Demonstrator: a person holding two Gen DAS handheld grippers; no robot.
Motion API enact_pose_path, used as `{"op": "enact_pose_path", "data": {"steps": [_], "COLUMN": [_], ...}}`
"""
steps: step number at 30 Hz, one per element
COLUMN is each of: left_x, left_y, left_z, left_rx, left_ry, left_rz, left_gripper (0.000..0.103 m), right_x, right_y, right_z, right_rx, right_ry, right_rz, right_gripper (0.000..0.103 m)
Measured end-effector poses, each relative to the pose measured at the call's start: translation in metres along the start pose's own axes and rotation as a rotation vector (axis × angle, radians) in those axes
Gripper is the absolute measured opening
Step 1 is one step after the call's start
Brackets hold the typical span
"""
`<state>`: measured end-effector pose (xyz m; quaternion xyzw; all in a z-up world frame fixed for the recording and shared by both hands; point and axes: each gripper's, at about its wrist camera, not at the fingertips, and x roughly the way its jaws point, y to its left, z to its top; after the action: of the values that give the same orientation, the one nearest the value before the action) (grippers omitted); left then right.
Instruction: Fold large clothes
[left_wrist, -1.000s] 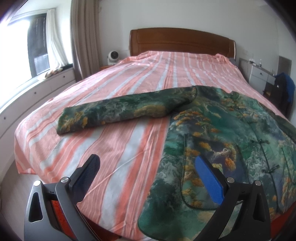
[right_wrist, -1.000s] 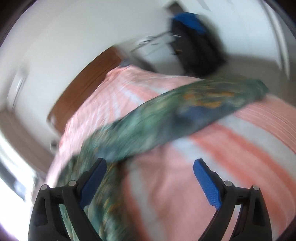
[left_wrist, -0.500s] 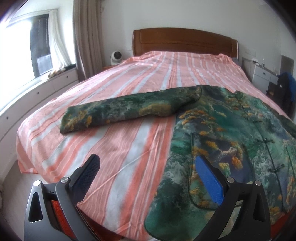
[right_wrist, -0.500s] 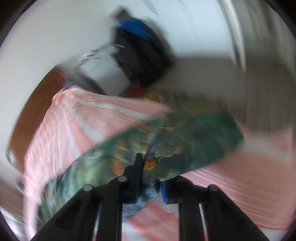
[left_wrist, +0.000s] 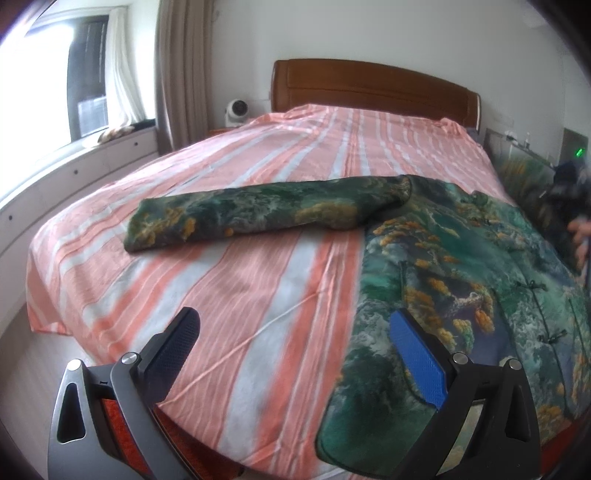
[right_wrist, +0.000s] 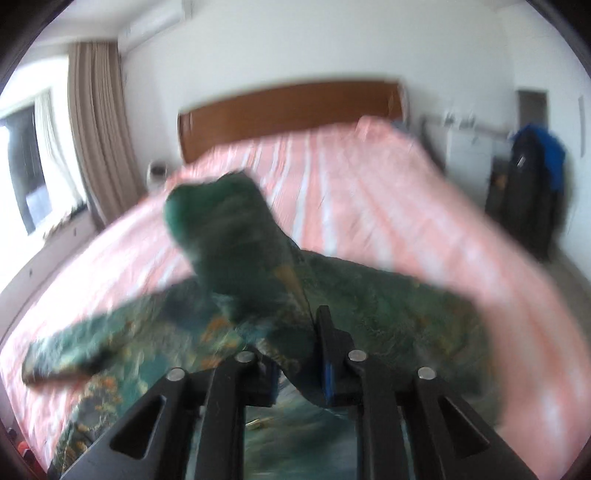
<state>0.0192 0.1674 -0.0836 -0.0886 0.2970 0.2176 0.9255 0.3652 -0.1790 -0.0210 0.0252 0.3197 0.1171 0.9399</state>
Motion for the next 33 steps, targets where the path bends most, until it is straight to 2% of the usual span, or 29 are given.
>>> {"op": "enact_pose_path", "data": {"steps": [1, 2, 3, 4, 9, 11, 12, 13, 15, 17, 18, 19, 20, 22, 25, 27, 30, 33], "left_x": [0.0, 0.001, 0.001, 0.002, 0.011, 0.013, 0.013, 0.014, 0.014, 0.015, 0.015, 0.015, 0.014, 0.011, 0.011, 0.012, 0.01, 0.006], "left_y": [0.003, 0.006, 0.008, 0.01, 0.011, 0.009, 0.008, 0.006, 0.004, 0.001, 0.0, -0.001, -0.001, 0.0, 0.001, -0.002, -0.006, -0.009], "left_z": [0.0, 0.0, 0.001, 0.001, 0.0, 0.0, 0.0, -0.001, -0.003, -0.005, -0.005, -0.006, -0.006, -0.007, -0.007, -0.007, -0.008, -0.009], "left_rx": [-0.009, -0.022, -0.03, -0.037, -0.05, -0.045, -0.042, -0.038, -0.025, -0.006, 0.007, 0.017, 0.027, 0.028, 0.02, 0.028, 0.045, 0.057], "left_ry": [0.002, 0.003, 0.004, 0.003, 0.019, 0.019, 0.019, 0.02, 0.023, 0.024, 0.023, 0.022, 0.018, 0.01, 0.013, 0.018, 0.017, 0.008], "left_rz": [0.0, -0.002, -0.004, -0.006, -0.017, -0.021, -0.022, -0.023, -0.021, -0.012, -0.006, 0.001, 0.007, 0.01, 0.005, 0.005, 0.0, -0.008], "left_gripper": [0.102, 0.102, 0.102, 0.102, 0.102, 0.102, 0.102, 0.102, 0.102, 0.102, 0.102, 0.102, 0.102, 0.102, 0.102, 0.102, 0.102, 0.102], "right_x": [0.026, 0.042, 0.056, 0.06, 0.021, 0.011, 0.005, 0.013, 0.019, 0.043, 0.06, 0.067, 0.069, 0.047, -0.007, -0.04, -0.085, -0.121], "right_y": [0.014, 0.019, 0.026, 0.029, 0.016, 0.008, 0.0, -0.008, -0.024, -0.036, -0.043, -0.048, -0.044, -0.034, -0.005, 0.014, 0.041, 0.057], "right_z": [-0.015, -0.025, -0.042, -0.056, -0.052, -0.043, -0.041, -0.04, -0.049, -0.055, -0.062, -0.067, -0.066, -0.064, -0.07, -0.082, -0.115, -0.15], "right_rx": [0.003, 0.013, 0.038, 0.062, 0.028, 0.024, 0.024, 0.026, 0.04, 0.06, 0.076, 0.092, 0.096, 0.099, 0.084, 0.051, -0.011, -0.083], "right_ry": [0.098, 0.16, 0.227, 0.251, 0.168, 0.135, 0.126, 0.133, 0.171, 0.252, 0.324, 0.34, 0.312, 0.223, 0.123, 0.087, 0.067, 0.079], "right_rz": [0.03, 0.053, 0.088, 0.109, 0.127, 0.116, 0.096, 0.069, -0.01, -0.015, -0.014, -0.025, -0.033, -0.052, -0.011, 0.003, 0.052, 0.06], "right_gripper": [0.068, 0.079, 0.079, 0.08, 0.08, 0.082, 0.087, 0.089, 0.089, 0.092, 0.092, 0.092, 0.092, 0.092, 0.092, 0.093, 0.094, 0.094]}}
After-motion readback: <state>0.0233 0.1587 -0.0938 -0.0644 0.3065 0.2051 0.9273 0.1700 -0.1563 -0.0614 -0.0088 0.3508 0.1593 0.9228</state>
